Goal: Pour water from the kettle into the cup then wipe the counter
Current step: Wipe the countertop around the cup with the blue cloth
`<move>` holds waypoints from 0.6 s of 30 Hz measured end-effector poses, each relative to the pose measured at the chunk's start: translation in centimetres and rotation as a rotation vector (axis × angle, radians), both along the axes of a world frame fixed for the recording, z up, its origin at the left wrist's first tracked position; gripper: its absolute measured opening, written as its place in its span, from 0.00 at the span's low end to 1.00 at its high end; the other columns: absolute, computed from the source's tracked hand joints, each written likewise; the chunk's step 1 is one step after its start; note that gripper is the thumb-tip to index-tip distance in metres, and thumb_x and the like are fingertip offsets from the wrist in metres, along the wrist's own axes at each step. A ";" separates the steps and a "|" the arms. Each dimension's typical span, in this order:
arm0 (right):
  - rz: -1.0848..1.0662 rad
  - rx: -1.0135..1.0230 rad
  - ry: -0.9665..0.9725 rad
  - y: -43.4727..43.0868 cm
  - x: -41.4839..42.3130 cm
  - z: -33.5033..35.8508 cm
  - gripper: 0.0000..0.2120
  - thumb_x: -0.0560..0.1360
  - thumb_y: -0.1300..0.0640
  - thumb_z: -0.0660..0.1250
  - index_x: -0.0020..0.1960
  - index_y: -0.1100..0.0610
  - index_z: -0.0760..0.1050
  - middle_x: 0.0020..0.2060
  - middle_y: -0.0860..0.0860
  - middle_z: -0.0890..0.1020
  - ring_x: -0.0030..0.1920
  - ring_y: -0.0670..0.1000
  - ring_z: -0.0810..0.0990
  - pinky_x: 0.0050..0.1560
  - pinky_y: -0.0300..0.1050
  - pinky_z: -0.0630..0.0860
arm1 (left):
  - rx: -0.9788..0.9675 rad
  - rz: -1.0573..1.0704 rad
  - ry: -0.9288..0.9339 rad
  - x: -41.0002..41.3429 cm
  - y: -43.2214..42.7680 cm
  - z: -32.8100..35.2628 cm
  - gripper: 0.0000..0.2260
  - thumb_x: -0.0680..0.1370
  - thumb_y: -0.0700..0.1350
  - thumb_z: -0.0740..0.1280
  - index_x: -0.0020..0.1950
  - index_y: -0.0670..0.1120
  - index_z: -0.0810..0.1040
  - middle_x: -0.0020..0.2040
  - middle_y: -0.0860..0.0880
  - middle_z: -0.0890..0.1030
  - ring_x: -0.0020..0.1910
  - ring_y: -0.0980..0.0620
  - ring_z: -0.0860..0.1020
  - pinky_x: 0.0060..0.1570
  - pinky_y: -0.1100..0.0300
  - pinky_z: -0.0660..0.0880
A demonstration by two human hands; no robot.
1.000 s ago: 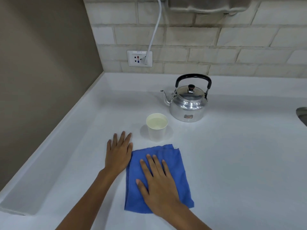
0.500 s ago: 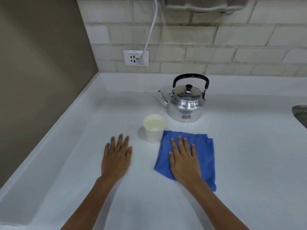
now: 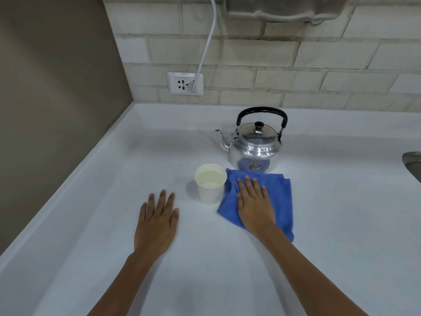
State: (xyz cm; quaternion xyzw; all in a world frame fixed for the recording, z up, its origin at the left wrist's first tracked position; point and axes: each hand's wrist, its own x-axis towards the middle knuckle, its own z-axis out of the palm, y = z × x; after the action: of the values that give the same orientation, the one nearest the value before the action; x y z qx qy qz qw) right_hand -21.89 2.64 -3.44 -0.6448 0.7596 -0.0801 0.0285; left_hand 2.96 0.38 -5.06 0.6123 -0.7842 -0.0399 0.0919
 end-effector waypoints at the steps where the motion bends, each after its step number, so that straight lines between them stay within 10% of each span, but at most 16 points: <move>1: 0.044 0.004 -0.008 -0.4 0.3 -0.1 0.23 0.81 0.52 0.43 0.74 0.53 0.43 0.76 0.53 0.48 0.75 0.54 0.45 0.74 0.51 0.43 | 0.004 0.002 0.007 0.1 0.0 0.0 0.23 0.80 0.54 0.43 0.74 0.53 0.42 0.77 0.51 0.45 0.75 0.48 0.42 0.73 0.52 0.43; 18: 0.160 -0.024 0.012 3.1 -2.8 -0.8 0.22 0.81 0.51 0.47 0.74 0.47 0.50 0.75 0.48 0.55 0.75 0.51 0.50 0.74 0.51 0.46 | -0.007 -0.010 0.012 0.1 0.0 0.0 0.31 0.71 0.59 0.32 0.73 0.52 0.43 0.77 0.49 0.49 0.75 0.46 0.45 0.73 0.51 0.46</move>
State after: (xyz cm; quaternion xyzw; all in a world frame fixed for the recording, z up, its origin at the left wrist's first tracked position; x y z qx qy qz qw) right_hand -24.71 5.74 -4.24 -0.7043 0.7047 -0.0830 0.0225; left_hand 3.02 0.38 -5.11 0.6077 -0.7869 -0.0412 0.0987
